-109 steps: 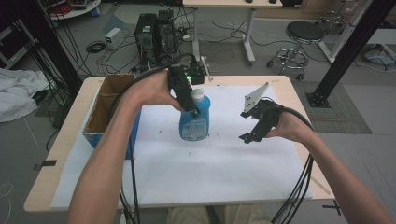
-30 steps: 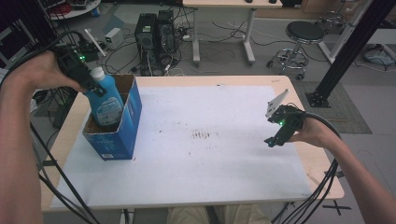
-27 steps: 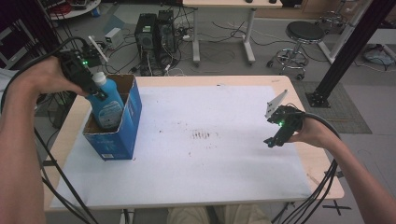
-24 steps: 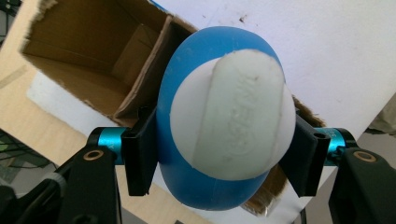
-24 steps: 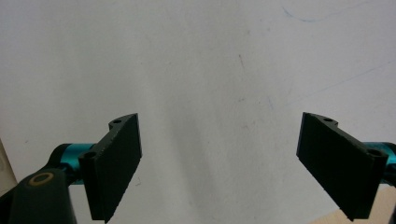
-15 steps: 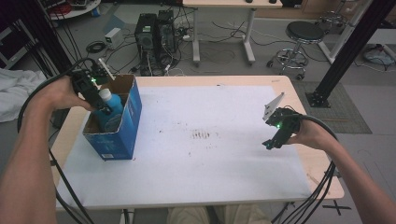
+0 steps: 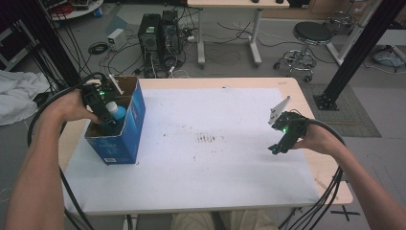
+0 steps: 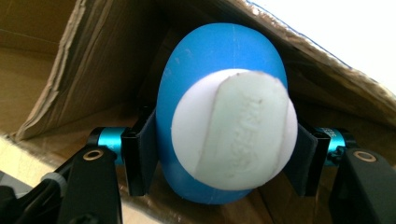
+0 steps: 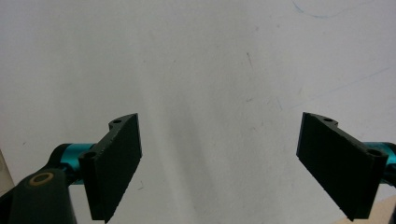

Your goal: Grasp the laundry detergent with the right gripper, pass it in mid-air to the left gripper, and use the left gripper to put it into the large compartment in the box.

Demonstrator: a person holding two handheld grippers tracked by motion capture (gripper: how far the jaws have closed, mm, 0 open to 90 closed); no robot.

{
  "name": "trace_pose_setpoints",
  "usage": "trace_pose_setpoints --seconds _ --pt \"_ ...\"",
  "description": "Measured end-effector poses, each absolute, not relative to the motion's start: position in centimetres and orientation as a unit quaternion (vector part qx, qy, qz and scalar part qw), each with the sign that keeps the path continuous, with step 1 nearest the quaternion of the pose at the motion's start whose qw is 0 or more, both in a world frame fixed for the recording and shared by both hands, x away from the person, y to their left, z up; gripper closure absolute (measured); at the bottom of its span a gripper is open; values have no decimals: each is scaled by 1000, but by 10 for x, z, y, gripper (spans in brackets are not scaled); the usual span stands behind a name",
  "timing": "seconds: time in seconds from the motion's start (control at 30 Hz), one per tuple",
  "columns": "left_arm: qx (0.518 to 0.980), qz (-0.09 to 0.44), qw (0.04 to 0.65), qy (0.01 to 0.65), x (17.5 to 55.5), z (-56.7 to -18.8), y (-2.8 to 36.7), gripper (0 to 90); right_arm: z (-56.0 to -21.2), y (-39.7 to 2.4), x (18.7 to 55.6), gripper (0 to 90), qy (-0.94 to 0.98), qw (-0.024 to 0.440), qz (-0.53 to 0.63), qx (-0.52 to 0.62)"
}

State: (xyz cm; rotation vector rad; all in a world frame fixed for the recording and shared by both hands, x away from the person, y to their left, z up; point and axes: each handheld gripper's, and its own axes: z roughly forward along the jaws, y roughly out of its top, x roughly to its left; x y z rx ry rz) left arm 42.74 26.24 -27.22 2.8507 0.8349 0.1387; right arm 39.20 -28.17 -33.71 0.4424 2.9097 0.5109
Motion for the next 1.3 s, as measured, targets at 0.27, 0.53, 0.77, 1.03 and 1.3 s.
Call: trace_pose_setpoints --seconds 0.27,0.53,0.77,1.03,1.3 --pt "958 52 83 271 429 -273 262 374 -339 -282 392 133 971 77 168 149" --pt "959 50 78 267 429 -273 261 374 -339 -282 392 133 971 78 169 149" --pt "959 50 76 268 428 -273 262 374 -339 -282 391 133 971 77 170 149" --pt "959 49 70 268 427 -273 261 365 -339 -281 390 133 971 78 170 149" --pt "957 49 68 279 427 -273 262 305 -340 -280 389 133 972 78 168 146"
